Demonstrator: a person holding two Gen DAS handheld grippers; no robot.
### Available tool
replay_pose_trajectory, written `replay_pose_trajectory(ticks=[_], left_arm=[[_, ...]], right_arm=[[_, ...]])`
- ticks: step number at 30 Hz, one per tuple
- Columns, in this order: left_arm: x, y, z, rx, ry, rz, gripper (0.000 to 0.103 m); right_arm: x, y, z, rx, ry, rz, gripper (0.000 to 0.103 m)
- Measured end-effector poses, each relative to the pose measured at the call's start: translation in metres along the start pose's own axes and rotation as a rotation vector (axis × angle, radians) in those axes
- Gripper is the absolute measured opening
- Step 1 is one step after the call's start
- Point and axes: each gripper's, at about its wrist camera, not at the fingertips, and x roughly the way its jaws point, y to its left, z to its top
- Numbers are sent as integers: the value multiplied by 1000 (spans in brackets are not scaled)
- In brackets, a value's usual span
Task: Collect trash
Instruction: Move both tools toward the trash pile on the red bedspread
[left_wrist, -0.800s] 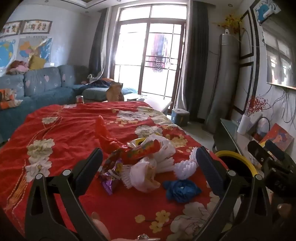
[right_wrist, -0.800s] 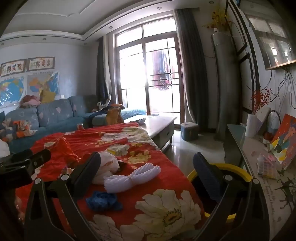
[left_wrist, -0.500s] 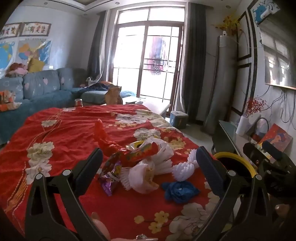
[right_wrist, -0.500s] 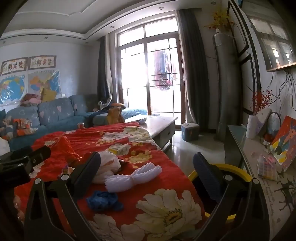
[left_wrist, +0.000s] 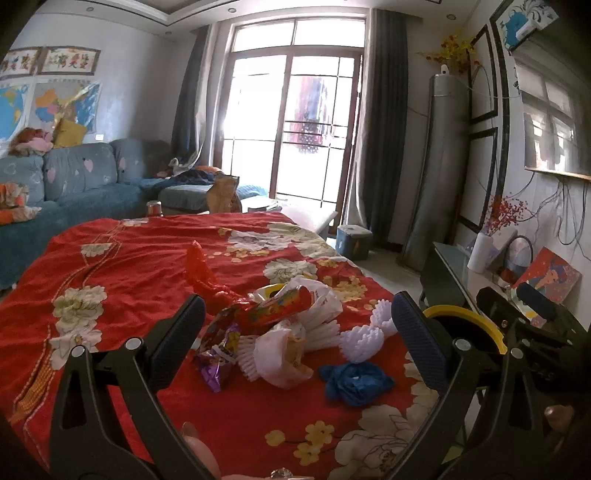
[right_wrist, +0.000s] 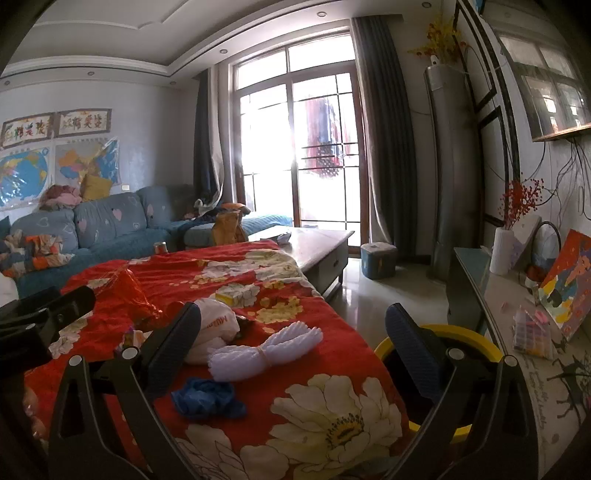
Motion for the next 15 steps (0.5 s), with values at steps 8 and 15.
replay_pose_trajectory(ticks=[8,15], left_arm=[[-1,0,1,-2,0,-1,93],[-1,-1,1,-2,-1,-1,93]], right_arm=[[1,0,-1,0,3,2,97],[1,0,-1,3,5,0,97]])
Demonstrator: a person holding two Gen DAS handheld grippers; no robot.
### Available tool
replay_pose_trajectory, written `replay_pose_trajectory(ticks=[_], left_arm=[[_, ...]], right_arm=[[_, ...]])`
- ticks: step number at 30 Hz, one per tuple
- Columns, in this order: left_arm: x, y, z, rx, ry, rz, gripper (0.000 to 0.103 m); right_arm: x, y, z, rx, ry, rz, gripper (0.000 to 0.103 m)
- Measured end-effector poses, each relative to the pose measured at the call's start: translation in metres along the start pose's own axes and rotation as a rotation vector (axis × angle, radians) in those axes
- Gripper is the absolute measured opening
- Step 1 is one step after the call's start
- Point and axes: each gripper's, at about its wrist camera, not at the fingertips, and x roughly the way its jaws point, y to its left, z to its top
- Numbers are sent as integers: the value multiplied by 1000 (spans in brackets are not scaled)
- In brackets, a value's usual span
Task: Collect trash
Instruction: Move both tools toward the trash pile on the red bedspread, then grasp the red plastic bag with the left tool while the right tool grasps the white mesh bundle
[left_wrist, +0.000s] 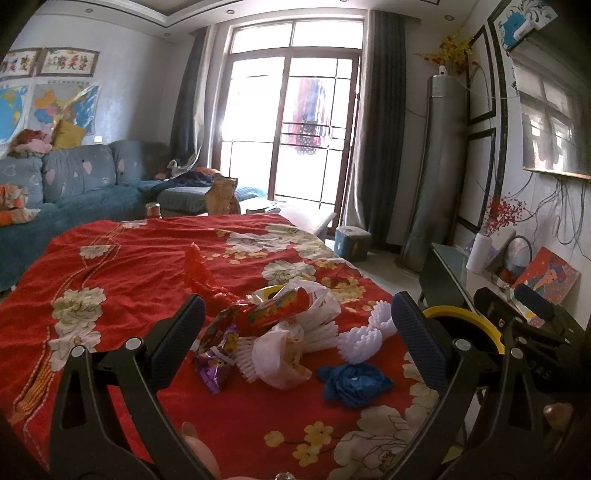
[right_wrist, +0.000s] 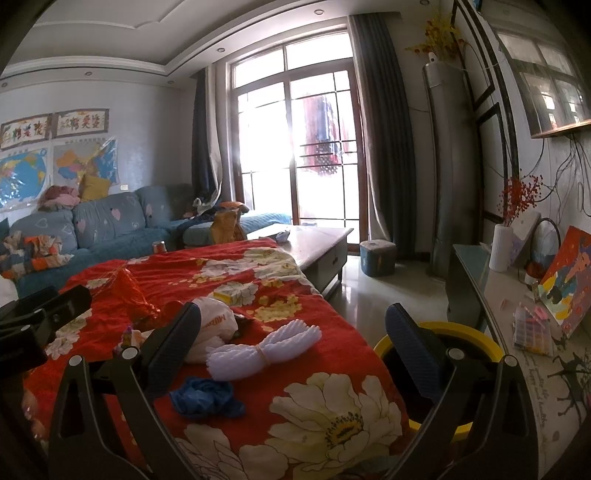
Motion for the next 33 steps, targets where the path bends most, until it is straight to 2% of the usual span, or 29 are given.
replay_pose_trajectory(ticks=[24,33], left_arm=[[3,-5,-1,0,18,-5,93],[13,20,1,-47,39,29,93]], right_arm=[[7,-6,-15,12,24,-3,97],[23,6,-13,-9,86,59,97]])
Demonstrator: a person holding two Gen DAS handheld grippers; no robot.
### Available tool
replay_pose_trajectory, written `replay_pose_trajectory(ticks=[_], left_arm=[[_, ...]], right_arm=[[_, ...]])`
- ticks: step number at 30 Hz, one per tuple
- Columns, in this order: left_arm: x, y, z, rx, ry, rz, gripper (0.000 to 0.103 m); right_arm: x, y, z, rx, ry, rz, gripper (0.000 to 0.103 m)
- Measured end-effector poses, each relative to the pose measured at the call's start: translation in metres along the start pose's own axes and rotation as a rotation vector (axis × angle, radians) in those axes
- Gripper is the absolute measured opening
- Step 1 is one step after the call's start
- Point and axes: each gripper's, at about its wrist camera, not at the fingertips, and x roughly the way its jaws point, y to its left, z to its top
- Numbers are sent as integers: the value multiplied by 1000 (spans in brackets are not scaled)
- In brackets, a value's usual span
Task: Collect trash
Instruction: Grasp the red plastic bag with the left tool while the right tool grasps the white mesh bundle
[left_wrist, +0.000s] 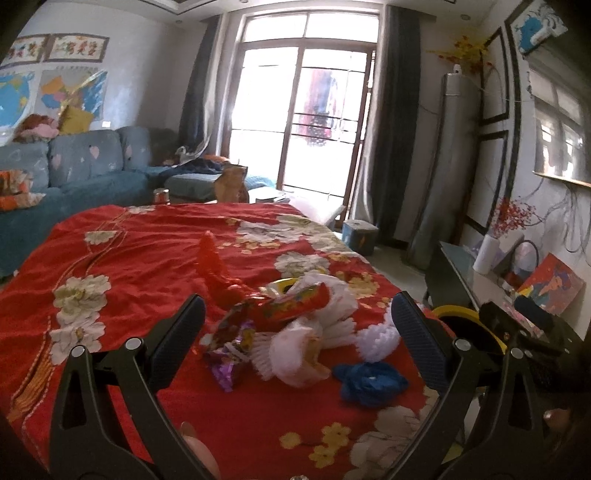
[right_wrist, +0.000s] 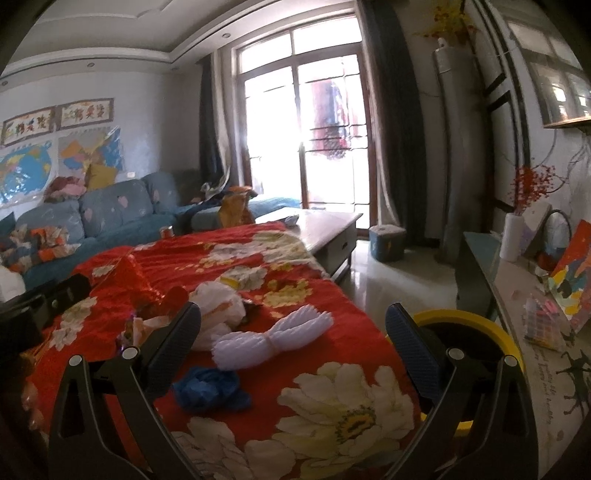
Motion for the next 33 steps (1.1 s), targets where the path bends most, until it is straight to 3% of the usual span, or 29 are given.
replay_pose_trajectory(ticks=[16,27,33], left_arm=[[15,57,11,-108,12,97,93],[52,77,22,-118,68,133,93],[92,79,23,-110,159,115,93]], right_arm=[[39,38,2,-44,134,117,97],[83,43,-4,-74,224,88,97],[108,31,-16,-56,310,55,97]])
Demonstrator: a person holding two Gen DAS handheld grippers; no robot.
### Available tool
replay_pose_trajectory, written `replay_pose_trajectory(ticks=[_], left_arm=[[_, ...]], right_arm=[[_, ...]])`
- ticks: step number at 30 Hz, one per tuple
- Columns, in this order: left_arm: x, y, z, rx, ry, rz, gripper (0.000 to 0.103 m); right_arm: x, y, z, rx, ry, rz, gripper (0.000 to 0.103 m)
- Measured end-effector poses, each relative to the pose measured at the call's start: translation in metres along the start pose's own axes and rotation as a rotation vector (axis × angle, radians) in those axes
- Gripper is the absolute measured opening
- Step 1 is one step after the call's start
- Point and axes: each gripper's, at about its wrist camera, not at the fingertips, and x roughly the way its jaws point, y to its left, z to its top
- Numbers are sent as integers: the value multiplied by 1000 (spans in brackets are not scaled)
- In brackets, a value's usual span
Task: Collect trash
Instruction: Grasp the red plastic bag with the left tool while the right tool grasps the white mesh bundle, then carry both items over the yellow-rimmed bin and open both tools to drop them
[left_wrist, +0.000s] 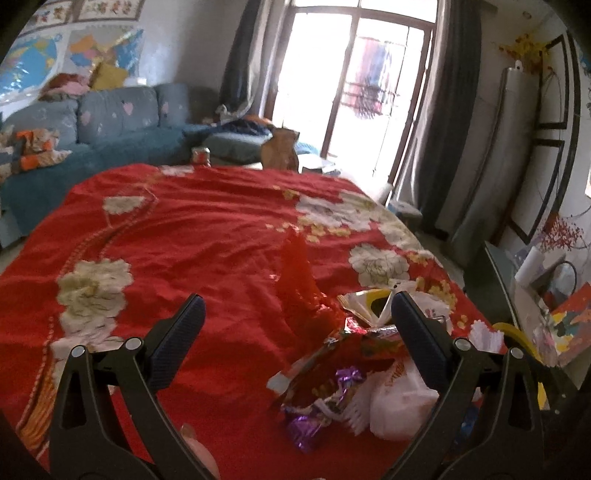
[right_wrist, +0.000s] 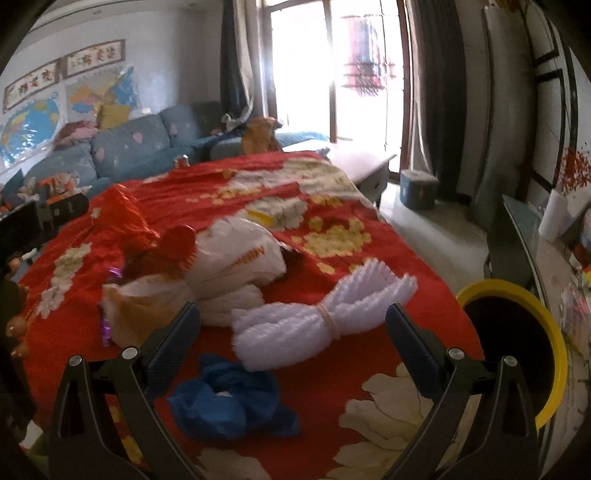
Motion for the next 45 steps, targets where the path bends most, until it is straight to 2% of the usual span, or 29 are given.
replay_pose_trajectory(ticks=[10,12,15,18,20,21,22,23,25,29,39,45], left_arm=[[50,17,4,-85,115,-33,93],[59,20,4,-110,141,-49,93],[67,27,3,-167,154,-104,92],[71,28,1,-190,160,-134,76],[72,27,0,-184,170,-135,58],[73,26,1,-182,174,-139,53],[73,25,0,-179,176,-143,40],[72,24,0,-176,176,-140,27],[70,23,2,-175,167,-136,19],[58,19,11,-143,112,-125,14],[13,-5,42,-70,-55,-135,13],[3,-35,45,-38,-68,-199,13]], right_arm=[[30,-5,-5,47,94,72,95],[34,-7,-7,59,117,97,75],[38,-15,-10,106,148,142,63],[35,-17,-10,111,143,163,48],[32,-19,-10,113,132,176,40],[31,-19,-9,112,130,184,35],[30,-19,-8,109,128,186,27],[29,-18,-8,103,122,186,24],[26,-18,-8,95,116,191,18],[17,-21,-8,82,83,185,14],[-7,-29,-1,60,-15,162,13],[-24,-38,2,63,-62,148,13]])
